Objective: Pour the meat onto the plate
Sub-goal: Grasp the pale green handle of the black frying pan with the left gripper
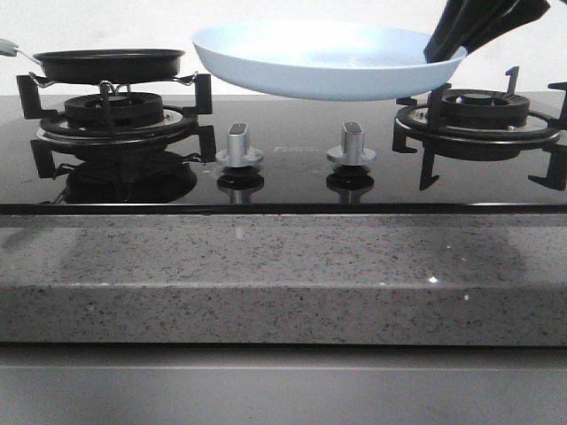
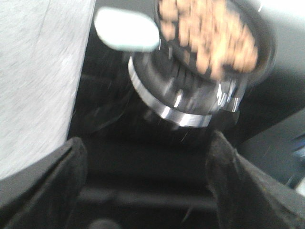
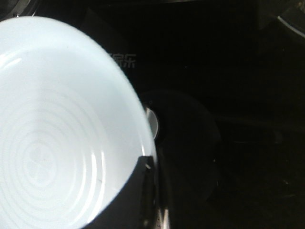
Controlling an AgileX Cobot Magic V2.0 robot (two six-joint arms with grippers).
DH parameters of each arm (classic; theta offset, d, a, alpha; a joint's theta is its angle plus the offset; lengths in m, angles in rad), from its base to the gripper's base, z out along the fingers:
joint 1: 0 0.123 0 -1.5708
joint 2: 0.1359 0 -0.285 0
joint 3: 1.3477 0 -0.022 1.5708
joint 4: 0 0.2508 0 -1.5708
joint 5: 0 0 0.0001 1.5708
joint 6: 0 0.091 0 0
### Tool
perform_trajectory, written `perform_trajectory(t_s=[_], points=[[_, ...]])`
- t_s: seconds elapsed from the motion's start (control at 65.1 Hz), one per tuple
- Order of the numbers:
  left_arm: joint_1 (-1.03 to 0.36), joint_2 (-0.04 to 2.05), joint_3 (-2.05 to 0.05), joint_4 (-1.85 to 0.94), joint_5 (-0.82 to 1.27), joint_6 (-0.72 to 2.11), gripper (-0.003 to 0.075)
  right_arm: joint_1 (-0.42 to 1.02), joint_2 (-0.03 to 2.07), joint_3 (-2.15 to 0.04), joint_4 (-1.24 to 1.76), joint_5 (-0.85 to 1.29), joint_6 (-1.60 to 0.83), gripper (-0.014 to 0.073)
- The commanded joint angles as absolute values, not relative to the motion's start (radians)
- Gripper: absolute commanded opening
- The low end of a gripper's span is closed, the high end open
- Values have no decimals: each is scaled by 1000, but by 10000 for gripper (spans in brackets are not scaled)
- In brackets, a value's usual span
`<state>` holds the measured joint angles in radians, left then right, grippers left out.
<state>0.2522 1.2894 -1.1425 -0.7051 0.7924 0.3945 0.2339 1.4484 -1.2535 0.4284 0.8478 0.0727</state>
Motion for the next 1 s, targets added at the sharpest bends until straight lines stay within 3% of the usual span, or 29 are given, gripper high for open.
perform_trajectory(t_s=[0.0,0.323,0.984], points=[[304,1308,-1179,-970,736,516,559,229,1410,-1279,464,801,70,-69],[335,1493,-1215,-1369,754,651,578,229,1410,-1279,464,801,70,-69],[325,1715,-1313,-1511,774,653,563,229,1410,-1279,464,801,70,-69]])
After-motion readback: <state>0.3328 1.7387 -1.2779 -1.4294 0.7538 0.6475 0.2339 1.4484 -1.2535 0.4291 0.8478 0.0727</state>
